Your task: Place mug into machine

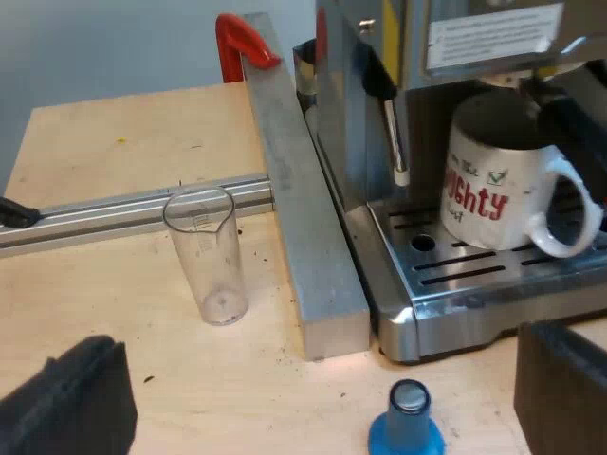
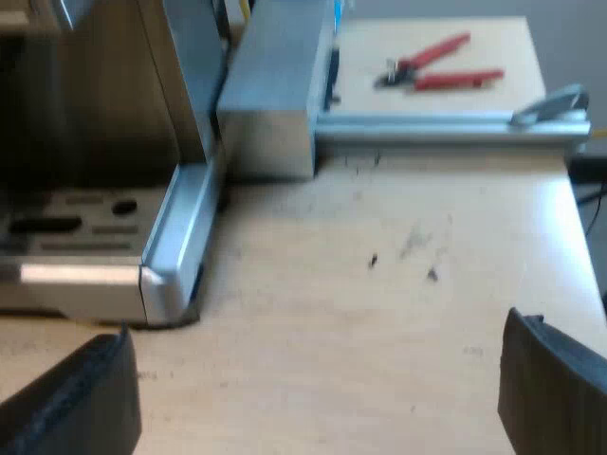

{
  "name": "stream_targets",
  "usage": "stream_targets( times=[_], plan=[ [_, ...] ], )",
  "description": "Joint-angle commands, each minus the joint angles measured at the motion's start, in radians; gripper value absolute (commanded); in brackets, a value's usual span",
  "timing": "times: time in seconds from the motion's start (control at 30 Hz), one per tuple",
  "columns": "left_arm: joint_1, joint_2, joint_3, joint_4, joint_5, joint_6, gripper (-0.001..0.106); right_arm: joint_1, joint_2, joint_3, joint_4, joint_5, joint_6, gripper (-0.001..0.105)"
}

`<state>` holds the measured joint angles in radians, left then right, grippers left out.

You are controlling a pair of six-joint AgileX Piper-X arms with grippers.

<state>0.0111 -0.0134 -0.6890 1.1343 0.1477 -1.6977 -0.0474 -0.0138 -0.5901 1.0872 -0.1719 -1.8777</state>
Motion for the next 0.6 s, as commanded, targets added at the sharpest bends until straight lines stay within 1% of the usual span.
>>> stream_targets(
  times=[0.03, 0.07, 0.1, 0.13, 0.2, 0.23, 0.27, 0.6],
  plan=[
    [0.001, -0.140, 0.068, -0.080, -0.016, -0.013, 0.082, 0.000, -0.038, 0.022, -0.011, -0.004, -0.006, 0.078],
    [0.001, -0.140, 0.097, -0.105, -0.016, -0.013, 0.082, 0.000, -0.038, 0.034, -0.013, -0.002, -0.006, 0.078],
    [0.001, -0.140, 0.103, -0.109, -0.016, -0.013, 0.082, 0.000, -0.038, 0.038, -0.014, -0.002, -0.006, 0.078],
    [0.001, -0.138, 0.142, -0.132, -0.016, -0.013, 0.082, 0.000, -0.038, 0.047, -0.022, -0.003, -0.006, 0.078],
    [0.001, -0.137, 0.163, -0.137, -0.016, -0.013, 0.082, 0.000, -0.038, 0.051, -0.030, 0.003, -0.006, 0.078],
    [0.001, -0.137, 0.194, -0.152, -0.016, -0.013, 0.082, 0.000, -0.038, 0.055, -0.040, 0.016, -0.006, 0.078],
    [0.001, -0.137, 0.204, -0.171, -0.016, -0.013, 0.082, 0.000, -0.038, 0.056, -0.042, 0.018, -0.006, 0.078],
    [0.001, -0.137, 0.212, -0.188, -0.016, -0.013, 0.082, 0.000, -0.038, 0.056, -0.042, 0.018, -0.006, 0.078]
  ],
)
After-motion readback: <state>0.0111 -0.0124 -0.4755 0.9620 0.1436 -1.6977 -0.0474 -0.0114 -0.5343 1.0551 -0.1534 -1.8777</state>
